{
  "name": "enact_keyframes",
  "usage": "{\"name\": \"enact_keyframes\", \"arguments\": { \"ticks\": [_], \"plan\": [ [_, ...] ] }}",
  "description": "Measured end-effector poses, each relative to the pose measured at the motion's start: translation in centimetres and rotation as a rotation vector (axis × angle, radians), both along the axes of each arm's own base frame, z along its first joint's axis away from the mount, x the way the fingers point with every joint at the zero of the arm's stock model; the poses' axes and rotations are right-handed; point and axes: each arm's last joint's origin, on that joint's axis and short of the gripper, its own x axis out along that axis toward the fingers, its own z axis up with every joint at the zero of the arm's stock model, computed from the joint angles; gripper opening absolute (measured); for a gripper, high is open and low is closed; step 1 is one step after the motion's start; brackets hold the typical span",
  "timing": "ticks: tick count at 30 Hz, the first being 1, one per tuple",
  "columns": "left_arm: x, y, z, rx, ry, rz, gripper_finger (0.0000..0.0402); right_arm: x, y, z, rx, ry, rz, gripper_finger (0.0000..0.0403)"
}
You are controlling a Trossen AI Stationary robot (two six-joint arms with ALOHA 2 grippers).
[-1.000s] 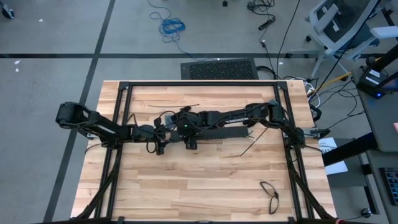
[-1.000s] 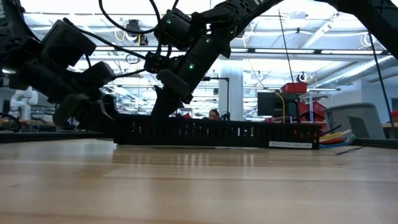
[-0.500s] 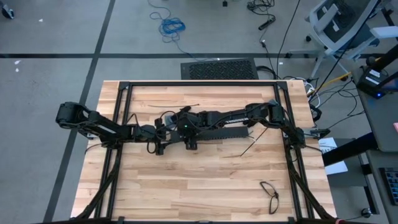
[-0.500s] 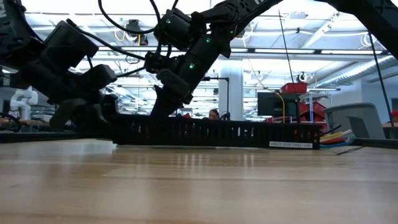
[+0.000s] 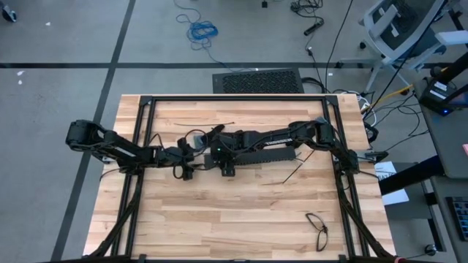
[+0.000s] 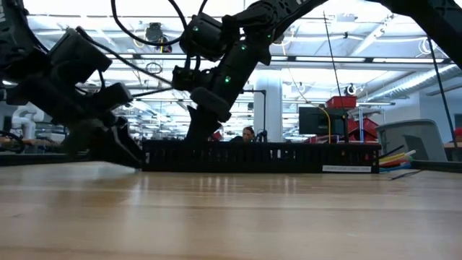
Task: Ziptie cables
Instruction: Close the cable duct
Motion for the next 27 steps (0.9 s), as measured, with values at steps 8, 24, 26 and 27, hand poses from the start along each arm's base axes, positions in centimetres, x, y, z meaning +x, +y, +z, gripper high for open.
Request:
{"name": "enact_keyframes", "arguments": {
  "ticks": [8, 24, 26, 27],
  "plan": [
    [0.6, -0.1, 0.6, -0.082, -0.083, 0.036, 0.0286, 0.0, -0.3, 0.0, -0.009, 0.0, -0.006, 0.0242],
    [-0.3, -0.2, -0.7, -0.161, 0.083, 0.048, 0.0286, -0.1, -0.9, 0.0, -0.015, 0.001, -0.018, 0.0242],
    [-0.3, -0.2, -0.6, -0.18, 0.062, 0.062, 0.0286, -0.1, -0.9, -0.1, -0.017, 0.001, -0.015, 0.0242],
    [-0.2, -0.2, -0.5, -0.186, 0.046, 0.066, 0.0286, -0.1, -0.9, -0.1, -0.02, 0.001, -0.012, 0.0242]
  ]
}}
